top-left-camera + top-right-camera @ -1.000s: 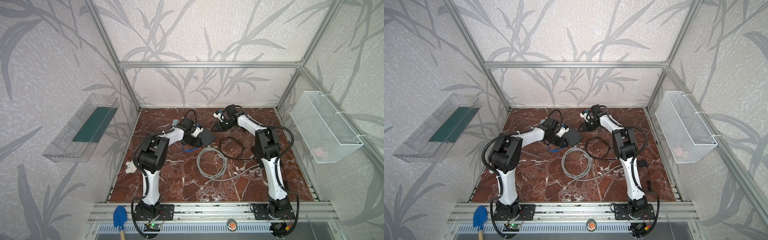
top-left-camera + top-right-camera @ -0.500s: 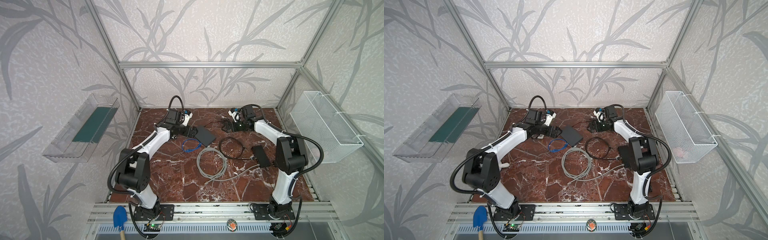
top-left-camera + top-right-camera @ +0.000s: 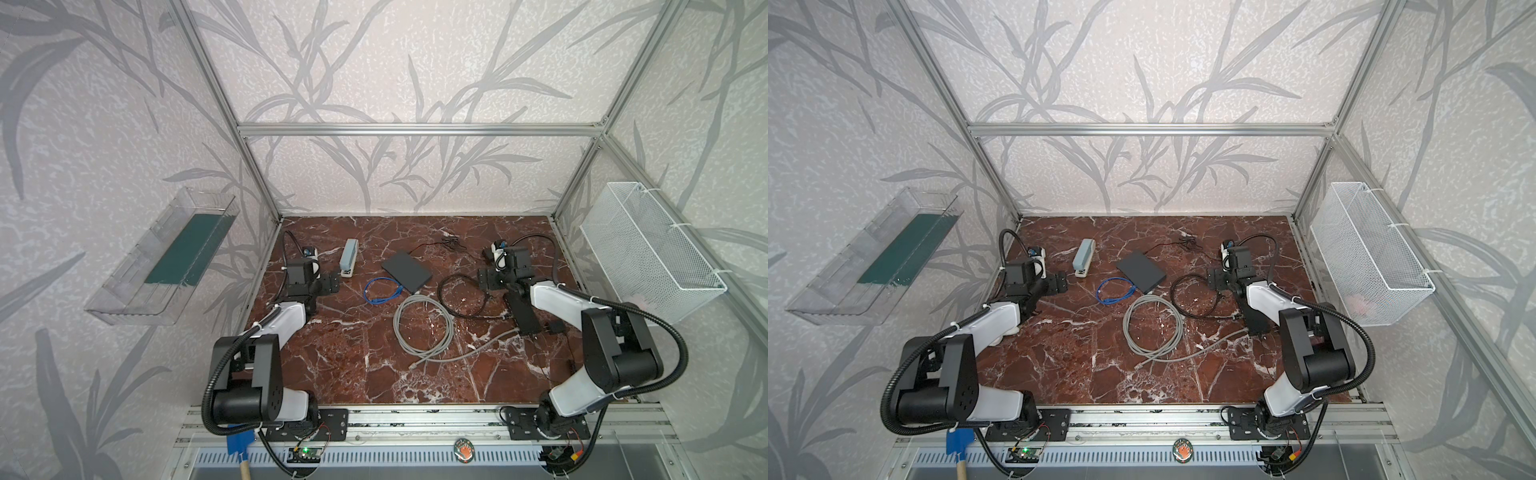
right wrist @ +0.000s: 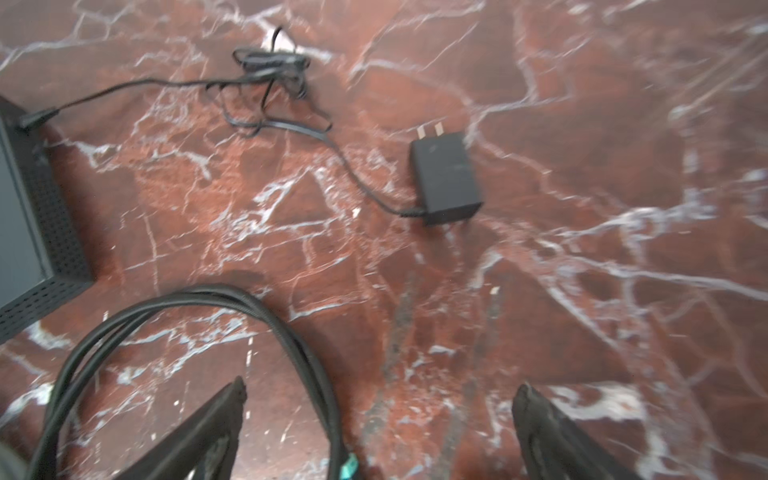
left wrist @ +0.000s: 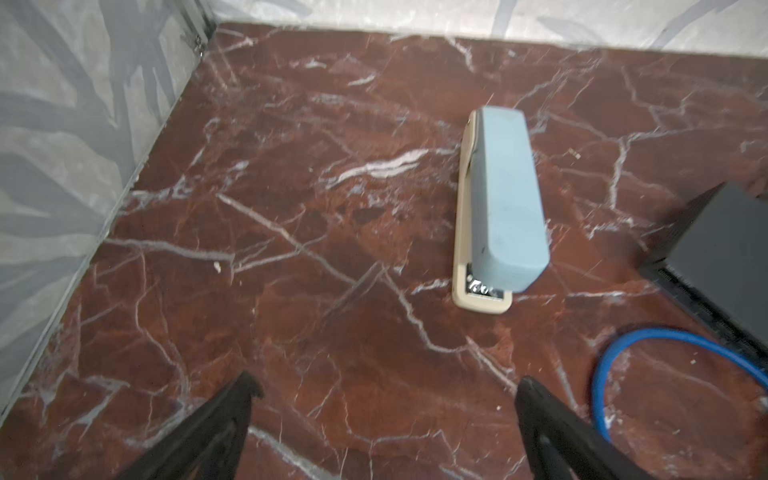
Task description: Insert the plug into the switch port
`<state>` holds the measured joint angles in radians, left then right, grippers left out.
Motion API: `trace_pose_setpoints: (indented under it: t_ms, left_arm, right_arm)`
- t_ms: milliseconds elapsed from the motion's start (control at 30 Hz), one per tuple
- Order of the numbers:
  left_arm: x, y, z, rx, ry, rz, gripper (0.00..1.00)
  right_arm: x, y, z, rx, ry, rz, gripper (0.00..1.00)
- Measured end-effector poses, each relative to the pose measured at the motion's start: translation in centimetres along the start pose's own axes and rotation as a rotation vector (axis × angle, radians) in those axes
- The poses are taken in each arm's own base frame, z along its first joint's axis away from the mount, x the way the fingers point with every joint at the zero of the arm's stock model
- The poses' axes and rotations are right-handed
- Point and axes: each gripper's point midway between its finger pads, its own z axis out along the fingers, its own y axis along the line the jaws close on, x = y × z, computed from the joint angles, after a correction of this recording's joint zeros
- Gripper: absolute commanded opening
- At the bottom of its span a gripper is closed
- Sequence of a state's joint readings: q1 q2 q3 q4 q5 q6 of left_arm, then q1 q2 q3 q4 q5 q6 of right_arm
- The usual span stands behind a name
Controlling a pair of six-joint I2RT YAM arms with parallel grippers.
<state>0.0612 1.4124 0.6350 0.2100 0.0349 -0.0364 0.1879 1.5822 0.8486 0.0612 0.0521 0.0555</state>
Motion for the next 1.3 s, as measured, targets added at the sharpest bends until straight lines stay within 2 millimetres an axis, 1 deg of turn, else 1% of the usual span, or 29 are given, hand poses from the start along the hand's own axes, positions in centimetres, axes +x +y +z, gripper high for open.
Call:
trace_pose_setpoints:
  t_ms: [67, 200, 333, 467, 567, 667, 733, 867, 933, 1033, 1100, 1167, 1233, 1300]
  left_arm:
    - [0.6, 0.4, 0.2, -0.013, -0.012, -0.001, 0.99]
    - [0.8, 1.9, 0.7, -0.028, -0.062, -0.032, 0.99]
    - [1.0, 2.4, 0.6, -0.015, -0.091, -0.048, 0.99]
    - [0.2, 1.6, 0.3, 0.036, -0.156, -0.06, 0.99]
    - [0.1, 1.0, 0.2, 0.07, -0.181, -0.059, 0.99]
    - [-0.3, 0.3, 0.7, 0.108, -0.214, -0.045, 0.99]
    - [0.2, 0.0, 1.0, 0.118, -0.199, -0.038, 0.99]
    - [0.1, -0.3, 0.8, 0.119, -0.237, -0.028, 0.99]
    - [0.4, -0.2, 0.8, 0.105, -0.256, -0.028, 0.99]
    - [1.6, 0.1, 1.2, 0.082, -0.23, -0.03, 0.99]
    - [1.2, 0.2, 1.1, 0.068, -0.245, -0.028, 0.99]
    - [0.8, 0.1, 1.0, 0.059, -0.266, -0.025, 0.99]
    - [0.7, 0.2, 1.0, 0.051, -0.27, -0.024, 0.99]
    - [0.5, 0.1, 1.0, 0.047, -0.277, -0.023, 0.99]
  right_arm:
    - [-0.4, -0.7, -0.6, 0.028, -0.033, 0.007, 0.99]
    - [-0.8, -1.8, -1.0, 0.046, -0.061, 0.03, 0.99]
    - [-0.4, -2.2, -1.4, 0.046, -0.085, 0.039, 0.99]
    - [0.3, -2.1, -2.0, 0.035, -0.094, 0.034, 0.99]
    - [0.1, -1.9, -2.1, 0.025, -0.107, 0.031, 0.99]
    - [0.0, -1.8, -2.4, 0.013, -0.134, 0.031, 0.99]
    - [0.8, -1.7, -2.7, 0.003, -0.151, 0.026, 0.99]
    - [3.1, -2.1, -3.3, 0.026, -0.153, -0.013, 0.99]
    - [3.6, -2.5, -3.6, 0.046, -0.164, -0.044, 0.99]
    - [2.9, -3.8, -4.0, 0.073, -0.208, -0.046, 0.99]
    - [2.3, -5.2, -3.8, 0.095, -0.244, -0.02, 0.99]
    - [2.4, -6.1, -3.3, 0.108, -0.249, -0.003, 0.99]
    - [2.9, -5.8, -2.8, 0.084, -0.222, -0.007, 0.99]
    - [2.8, -5.1, -2.5, 0.043, -0.217, -0.018, 0.99]
